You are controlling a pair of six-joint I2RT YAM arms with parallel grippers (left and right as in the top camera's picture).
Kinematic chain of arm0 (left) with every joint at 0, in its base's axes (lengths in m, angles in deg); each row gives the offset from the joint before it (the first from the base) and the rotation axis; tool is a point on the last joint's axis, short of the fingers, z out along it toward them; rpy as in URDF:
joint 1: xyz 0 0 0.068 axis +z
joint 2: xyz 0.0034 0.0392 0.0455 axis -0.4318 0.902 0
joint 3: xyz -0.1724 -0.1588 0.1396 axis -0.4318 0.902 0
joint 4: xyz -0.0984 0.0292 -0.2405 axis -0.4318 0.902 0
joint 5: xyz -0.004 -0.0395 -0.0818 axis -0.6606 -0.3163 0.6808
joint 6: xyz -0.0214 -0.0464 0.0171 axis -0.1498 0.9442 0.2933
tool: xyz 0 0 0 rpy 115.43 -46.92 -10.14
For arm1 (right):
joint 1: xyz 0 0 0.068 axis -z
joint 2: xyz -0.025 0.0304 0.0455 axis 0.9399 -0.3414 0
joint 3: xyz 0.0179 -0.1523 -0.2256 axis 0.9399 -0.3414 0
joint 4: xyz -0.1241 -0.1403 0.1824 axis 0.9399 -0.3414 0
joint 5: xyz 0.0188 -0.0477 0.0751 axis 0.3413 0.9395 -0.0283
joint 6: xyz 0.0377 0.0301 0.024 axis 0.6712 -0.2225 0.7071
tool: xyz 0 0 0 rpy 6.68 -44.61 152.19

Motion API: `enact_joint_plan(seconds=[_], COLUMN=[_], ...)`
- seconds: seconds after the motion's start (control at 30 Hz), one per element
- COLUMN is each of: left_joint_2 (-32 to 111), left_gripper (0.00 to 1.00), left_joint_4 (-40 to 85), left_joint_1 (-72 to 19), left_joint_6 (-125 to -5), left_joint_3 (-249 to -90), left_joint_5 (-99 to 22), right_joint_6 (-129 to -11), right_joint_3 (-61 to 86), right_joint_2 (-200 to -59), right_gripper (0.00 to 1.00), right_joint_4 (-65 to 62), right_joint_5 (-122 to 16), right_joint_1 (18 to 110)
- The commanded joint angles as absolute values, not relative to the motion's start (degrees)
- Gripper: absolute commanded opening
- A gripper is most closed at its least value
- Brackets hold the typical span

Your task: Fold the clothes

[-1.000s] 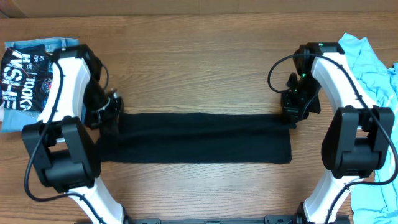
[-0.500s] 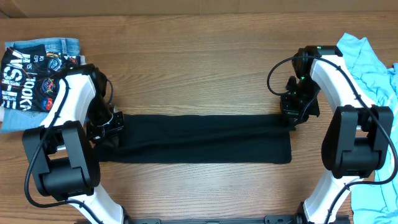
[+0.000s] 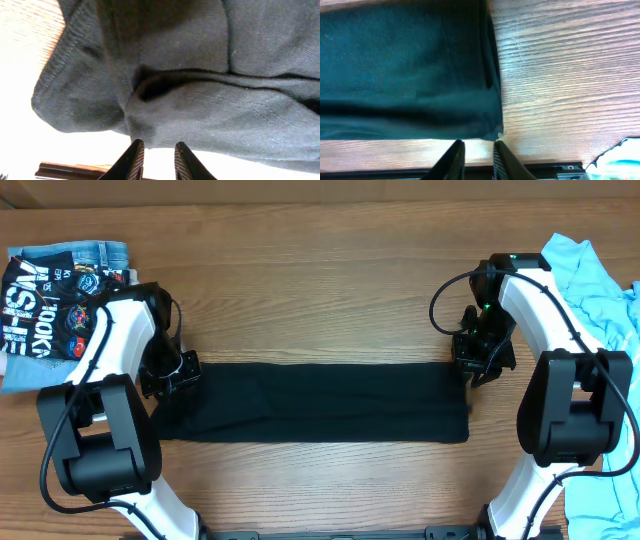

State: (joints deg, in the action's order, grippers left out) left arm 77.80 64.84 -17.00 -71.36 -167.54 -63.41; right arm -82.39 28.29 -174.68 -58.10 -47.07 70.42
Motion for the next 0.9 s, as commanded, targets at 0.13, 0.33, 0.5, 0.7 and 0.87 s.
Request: enact_joint_plan(seconds=[0.13, 0.33, 0.5, 0.7, 0.87], left_joint_2=[76.31, 76.03, 71.59, 64.95, 63.55], left_gripper=[0.25, 0.22, 0.25, 0.49, 0.55], left_joint_4=[64.82, 64.78, 63.62, 61.83, 61.59], left_joint_1=[-17.42, -17.42, -17.44, -17.42, -17.35], left_joint_6=[-71.26, -70.99, -71.01, -70.58, -70.62], left_joint_3=[-167.26, -168.57, -170.69, -170.69, -170.67], left_joint_5=[-59.28, -61.03, -61.0, -60.96, -61.05], right_joint_6=[-82.3, -82.39, -86.02, -86.02, -86.02], right_joint_3=[28.07, 27.57, 23.3, 15.63, 11.15], right_joint_2=[-173.54, -173.54, -173.54, -173.54, -173.56], right_gripper=[0.32, 0.52, 0.55, 0.54, 0.54], right_joint_4=[-57.8, -55.0, -52.84, -46.52, -41.38], right_joint_5=[-46.24, -48.36, -53.82, -54.54, -59.46], right_joint_1=[70.81, 72.26, 74.33, 74.62, 74.62])
